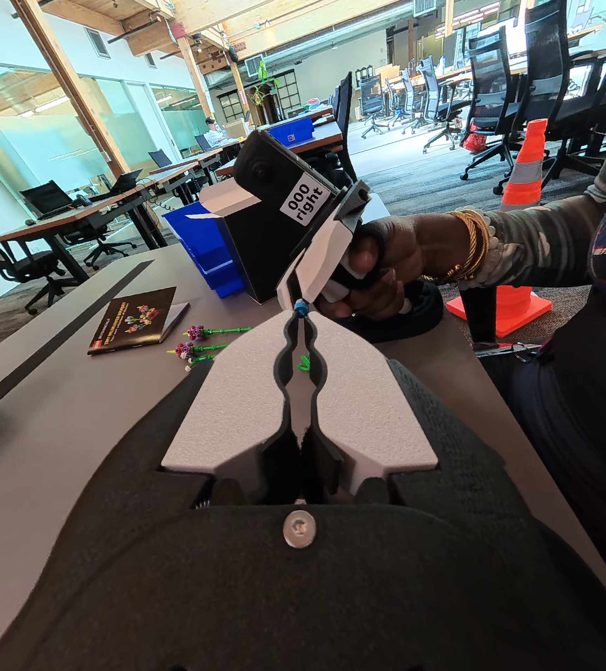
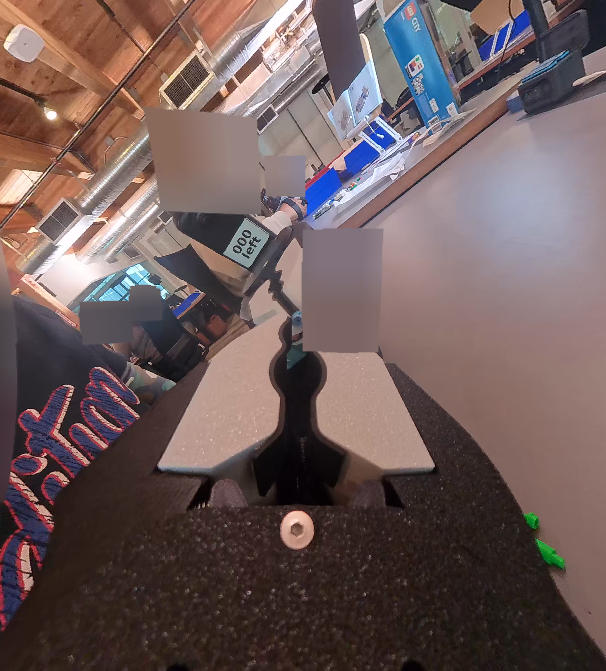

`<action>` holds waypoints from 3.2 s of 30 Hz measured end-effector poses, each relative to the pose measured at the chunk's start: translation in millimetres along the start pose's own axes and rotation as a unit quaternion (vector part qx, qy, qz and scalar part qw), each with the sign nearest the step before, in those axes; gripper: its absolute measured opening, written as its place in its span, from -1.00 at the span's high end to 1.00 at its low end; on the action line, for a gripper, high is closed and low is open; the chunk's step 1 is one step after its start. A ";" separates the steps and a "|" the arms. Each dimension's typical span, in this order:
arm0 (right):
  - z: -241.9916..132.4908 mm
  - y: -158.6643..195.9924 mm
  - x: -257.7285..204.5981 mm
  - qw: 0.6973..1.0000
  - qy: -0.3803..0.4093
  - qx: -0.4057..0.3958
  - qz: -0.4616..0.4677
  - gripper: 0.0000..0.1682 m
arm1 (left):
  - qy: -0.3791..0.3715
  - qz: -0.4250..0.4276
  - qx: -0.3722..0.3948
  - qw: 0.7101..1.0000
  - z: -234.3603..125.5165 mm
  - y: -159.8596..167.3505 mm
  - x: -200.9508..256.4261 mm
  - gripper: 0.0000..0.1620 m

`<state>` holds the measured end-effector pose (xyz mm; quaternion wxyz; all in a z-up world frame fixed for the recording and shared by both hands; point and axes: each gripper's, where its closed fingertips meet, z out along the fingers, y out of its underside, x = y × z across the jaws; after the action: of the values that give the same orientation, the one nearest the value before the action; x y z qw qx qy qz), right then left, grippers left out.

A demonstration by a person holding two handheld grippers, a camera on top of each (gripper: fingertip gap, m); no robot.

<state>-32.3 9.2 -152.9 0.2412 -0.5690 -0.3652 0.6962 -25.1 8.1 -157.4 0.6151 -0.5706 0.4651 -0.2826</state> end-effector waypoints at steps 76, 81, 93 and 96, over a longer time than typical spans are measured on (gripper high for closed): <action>-244.8 -91.9 53.8 0.669 0.682 -0.159 -0.249 0.67 | -0.036 -0.024 0.062 0.997 -17.9 -16.3 -14.9 0.90; -244.2 -96.8 53.9 0.652 0.687 -0.158 -0.278 0.66 | -0.037 -0.021 0.055 0.998 -16.4 -14.4 -15.1 0.90; -240.3 -102.5 54.2 0.647 0.676 -0.147 -0.320 0.49 | -0.038 -0.021 0.055 0.998 -15.6 -13.8 -15.7 0.90; -245.1 -101.0 56.0 0.639 0.683 -0.156 -0.318 0.49 | -0.038 -0.022 0.055 0.997 -15.6 -13.8 -15.8 0.90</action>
<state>183.8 170.9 -129.4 0.5361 -0.7604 -0.3582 -0.0775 -43.0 12.6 -138.8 0.6568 -0.5558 0.4125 -0.2992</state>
